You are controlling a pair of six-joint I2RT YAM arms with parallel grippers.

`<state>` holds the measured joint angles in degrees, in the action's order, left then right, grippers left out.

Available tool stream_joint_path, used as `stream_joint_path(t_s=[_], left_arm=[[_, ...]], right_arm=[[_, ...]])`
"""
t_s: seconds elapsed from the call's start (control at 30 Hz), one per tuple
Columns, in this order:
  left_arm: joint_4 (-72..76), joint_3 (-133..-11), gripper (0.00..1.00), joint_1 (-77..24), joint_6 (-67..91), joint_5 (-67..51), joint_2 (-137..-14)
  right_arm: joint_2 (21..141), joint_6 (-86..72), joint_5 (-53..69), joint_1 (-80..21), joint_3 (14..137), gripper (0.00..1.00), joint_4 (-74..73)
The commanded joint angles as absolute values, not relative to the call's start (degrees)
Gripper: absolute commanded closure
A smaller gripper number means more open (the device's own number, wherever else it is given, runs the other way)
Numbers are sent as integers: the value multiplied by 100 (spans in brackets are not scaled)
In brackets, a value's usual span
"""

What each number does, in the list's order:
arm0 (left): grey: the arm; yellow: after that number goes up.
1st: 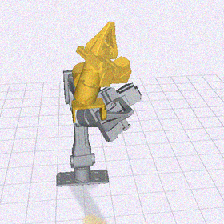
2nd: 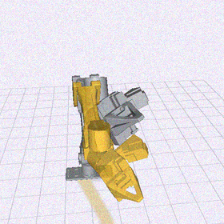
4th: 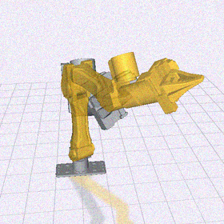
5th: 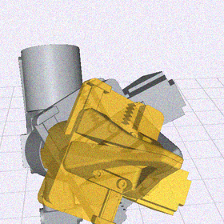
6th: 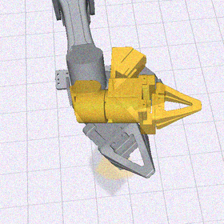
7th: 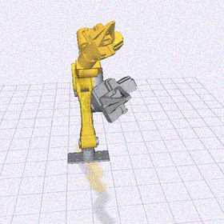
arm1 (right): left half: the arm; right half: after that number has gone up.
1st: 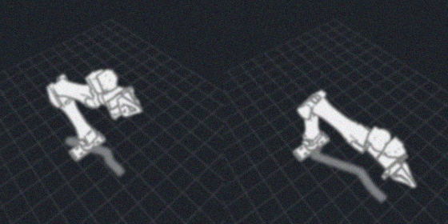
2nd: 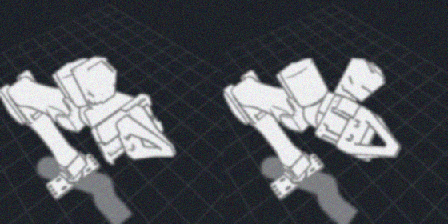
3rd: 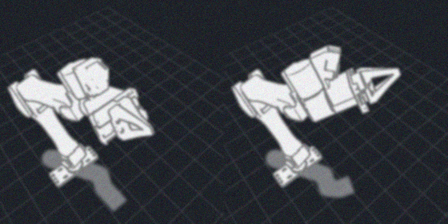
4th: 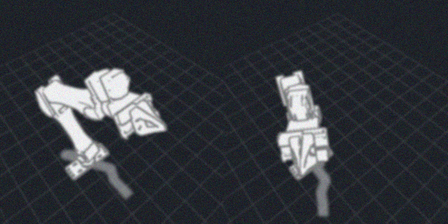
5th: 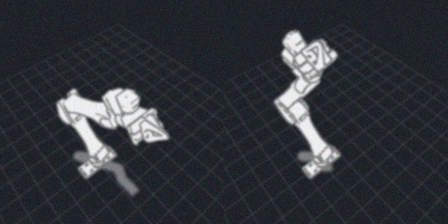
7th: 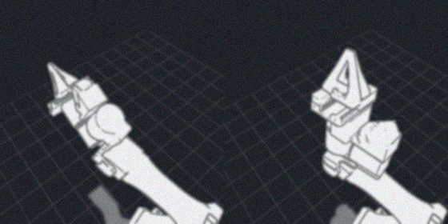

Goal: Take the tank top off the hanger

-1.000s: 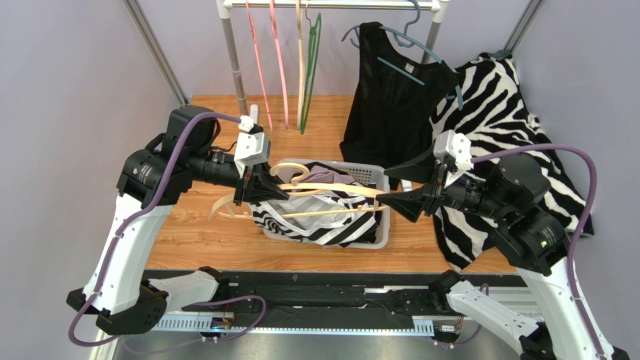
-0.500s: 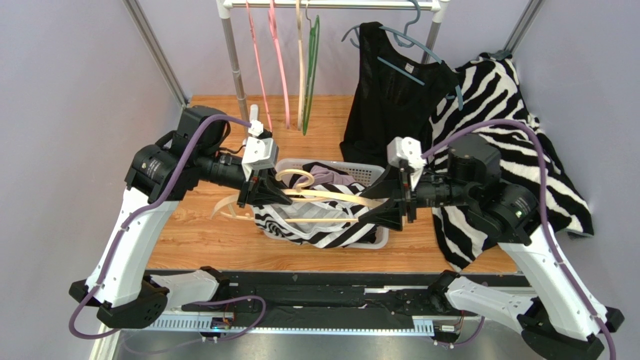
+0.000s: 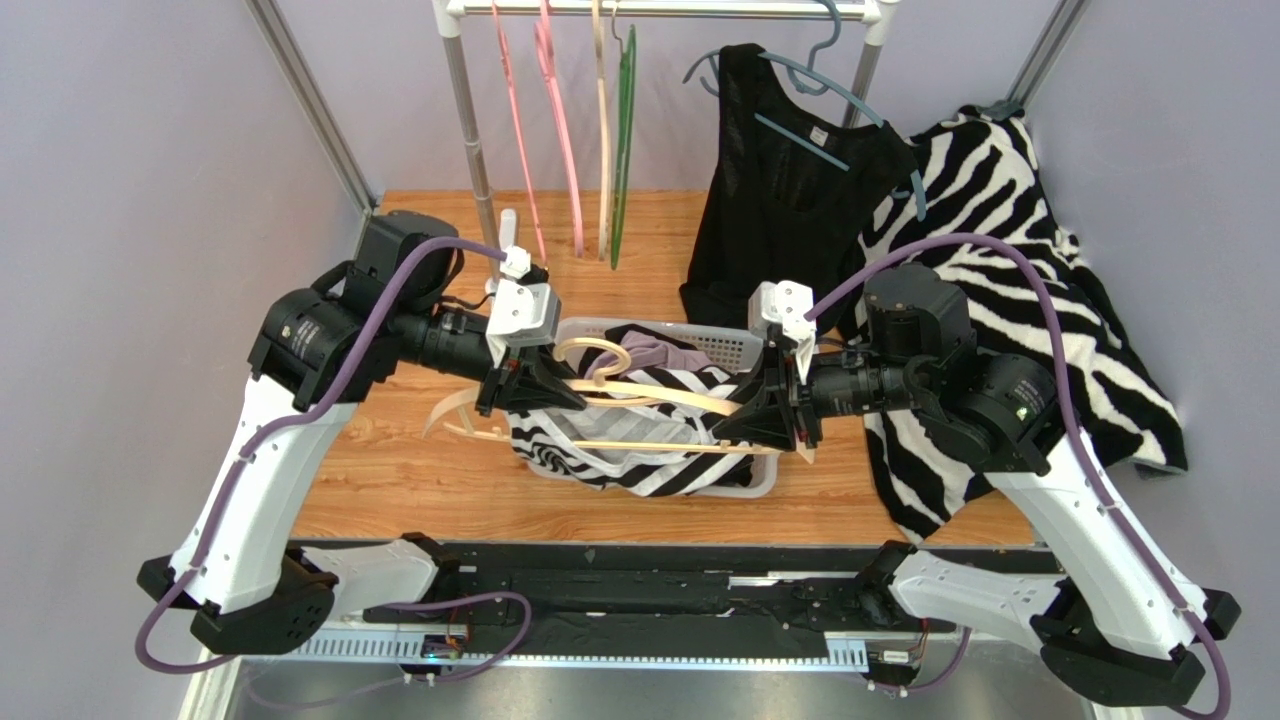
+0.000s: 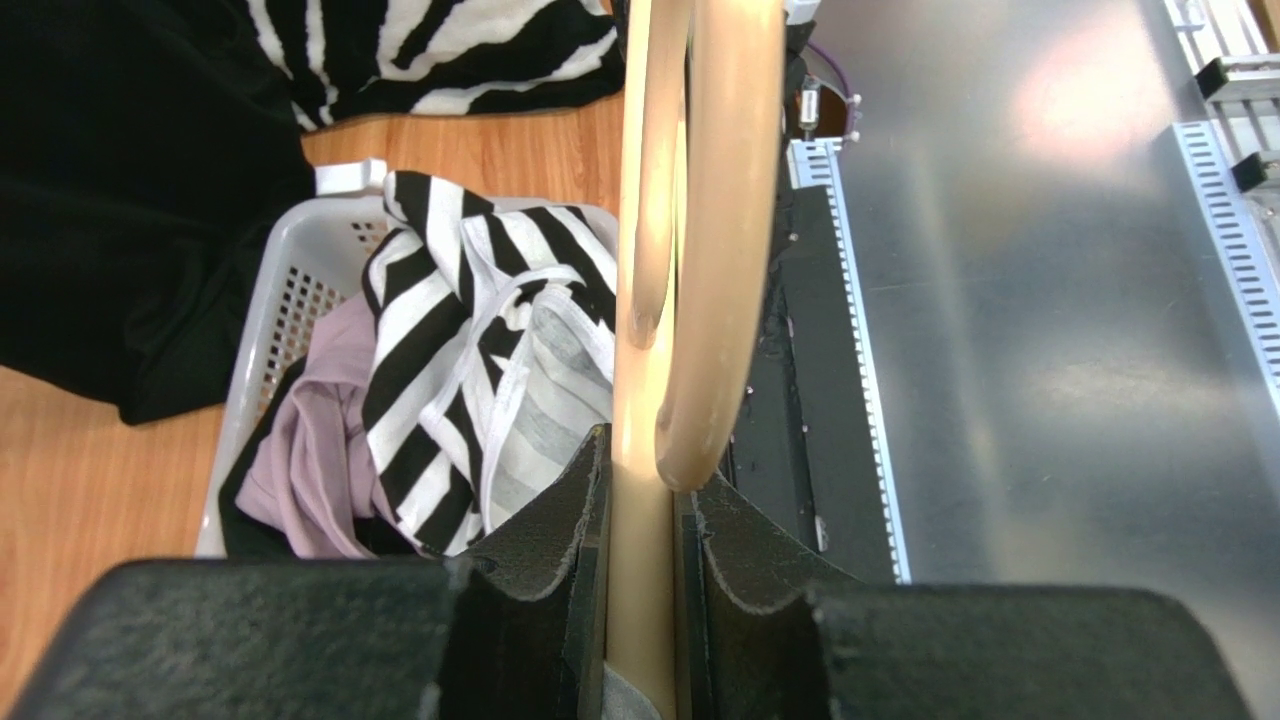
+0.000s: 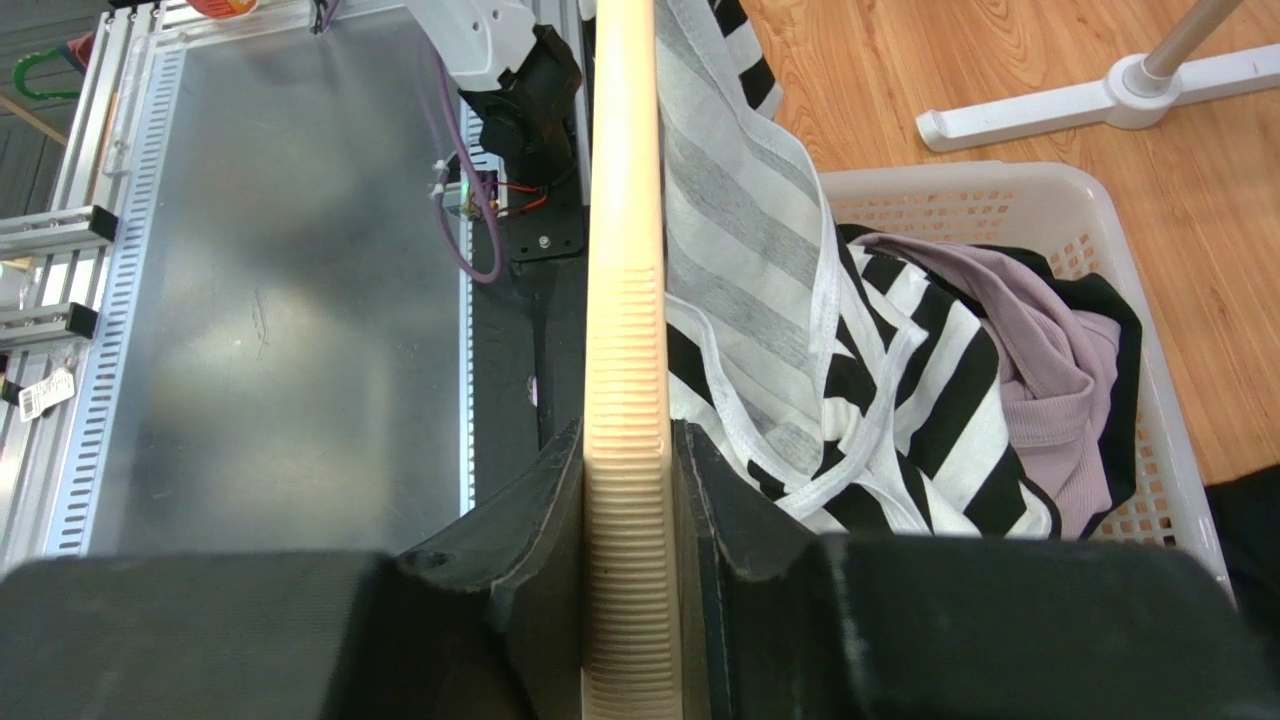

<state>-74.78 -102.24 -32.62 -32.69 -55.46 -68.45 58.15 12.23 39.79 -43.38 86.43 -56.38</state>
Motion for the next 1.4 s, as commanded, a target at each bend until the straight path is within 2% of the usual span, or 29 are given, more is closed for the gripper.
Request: stream_joint_path(t_s=[0.0,0.07,0.17,0.2,0.23,0.47,0.6,0.87,0.97,1.07,1.17,1.37], left_arm=[[-7244,-10590,100,-3340,-3315,-5485,-6899],[-6954,-10635,92,-3340,-3042,-5265,-6917],[-6409,-10731,36,-3331,-2620,-4923,-6926],[-6146,-10784,13,-3340,-2358,-4809,-6917],[-6057,-10836,7,-3340,-2277,-4599,-6917],[-5915,-11487,4,-3340,-2127,-3728,-6812],[-5924,-10858,3,-3340,-2127,-3358,-6452],[-5994,-9511,3,-3287,-2223,-3261,-5819],[-6029,-9133,3,-3278,-2337,-3103,-5661],[-5846,-8571,2,-3270,-2452,-2682,-5494],[-5661,-8087,2,-3252,-2312,-2329,-5432],[-5380,-8058,2,-3234,-1759,-2759,-5642]], right_arm=[[5775,1073,3552,-4324,8886,100,-5634],[5617,993,3376,-4324,8781,100,-5512],[5249,949,2963,-4342,8404,100,-5152],[5151,941,2805,-4342,8333,100,-5072],[5063,923,2699,-4342,8254,100,-5002],[4440,836,1838,-4342,7788,100,-4634],[3860,511,1626,-4342,7147,100,-3895],[1981,-1352,1336,-4342,4084,100,-849],[1304,-1941,1003,-4333,3291,100,-56],[1011,-2109,765,-4333,3138,100,298],[1081,-1978,974,-4342,3541,100,116],[1608,-1749,1414,-4342,4491,100,-465]])
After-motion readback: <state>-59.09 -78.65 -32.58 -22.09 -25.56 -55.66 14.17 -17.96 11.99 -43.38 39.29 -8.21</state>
